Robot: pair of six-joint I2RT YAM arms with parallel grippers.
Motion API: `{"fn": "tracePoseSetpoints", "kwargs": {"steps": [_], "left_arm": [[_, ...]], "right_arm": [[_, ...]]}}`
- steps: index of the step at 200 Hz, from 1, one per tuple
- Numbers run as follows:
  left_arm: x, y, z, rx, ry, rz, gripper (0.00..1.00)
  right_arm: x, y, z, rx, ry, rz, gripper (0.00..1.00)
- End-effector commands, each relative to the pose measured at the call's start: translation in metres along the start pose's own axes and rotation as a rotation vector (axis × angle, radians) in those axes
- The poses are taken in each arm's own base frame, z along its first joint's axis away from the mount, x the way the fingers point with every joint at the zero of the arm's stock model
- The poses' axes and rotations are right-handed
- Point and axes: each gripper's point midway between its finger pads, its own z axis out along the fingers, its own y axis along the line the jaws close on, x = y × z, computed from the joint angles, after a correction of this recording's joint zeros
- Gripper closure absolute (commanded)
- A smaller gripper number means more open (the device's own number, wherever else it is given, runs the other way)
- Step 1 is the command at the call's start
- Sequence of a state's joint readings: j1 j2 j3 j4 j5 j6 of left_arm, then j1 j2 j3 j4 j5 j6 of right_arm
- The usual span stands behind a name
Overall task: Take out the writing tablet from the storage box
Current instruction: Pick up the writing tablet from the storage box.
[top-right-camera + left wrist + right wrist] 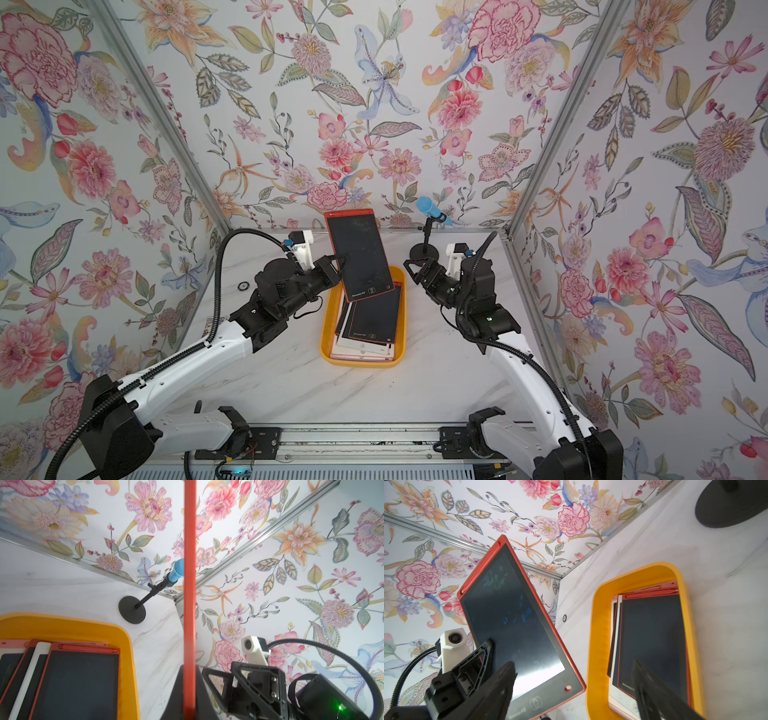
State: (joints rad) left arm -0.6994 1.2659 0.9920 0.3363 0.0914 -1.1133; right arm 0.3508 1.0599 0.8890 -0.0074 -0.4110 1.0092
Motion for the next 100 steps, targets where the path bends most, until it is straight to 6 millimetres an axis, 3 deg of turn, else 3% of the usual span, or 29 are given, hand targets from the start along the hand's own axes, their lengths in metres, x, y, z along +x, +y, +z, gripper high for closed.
{"fn": "tracePoseSetpoints", "kwargs": {"steps": [1,47,100], "left_arm": [[-0.04,-0.022,-0.006,0.085,-0.164,-0.077,1.0],[-0.064,-0.026,-0.01,0.204,-0.284,-0.245,1.0],[-0.071,-0.013,-0.01,0.272,-0.272,-0.358,1.0]], "right_arm": [[-0.005,0.035,0.002,-0.111,-0.071,0.017,0.12],[0.005,0.068,0.032,-0.23,-0.117,0.058,0.13],[0.013,0.1,0.058,-0.306,-0.153,0.015,0.18]]}}
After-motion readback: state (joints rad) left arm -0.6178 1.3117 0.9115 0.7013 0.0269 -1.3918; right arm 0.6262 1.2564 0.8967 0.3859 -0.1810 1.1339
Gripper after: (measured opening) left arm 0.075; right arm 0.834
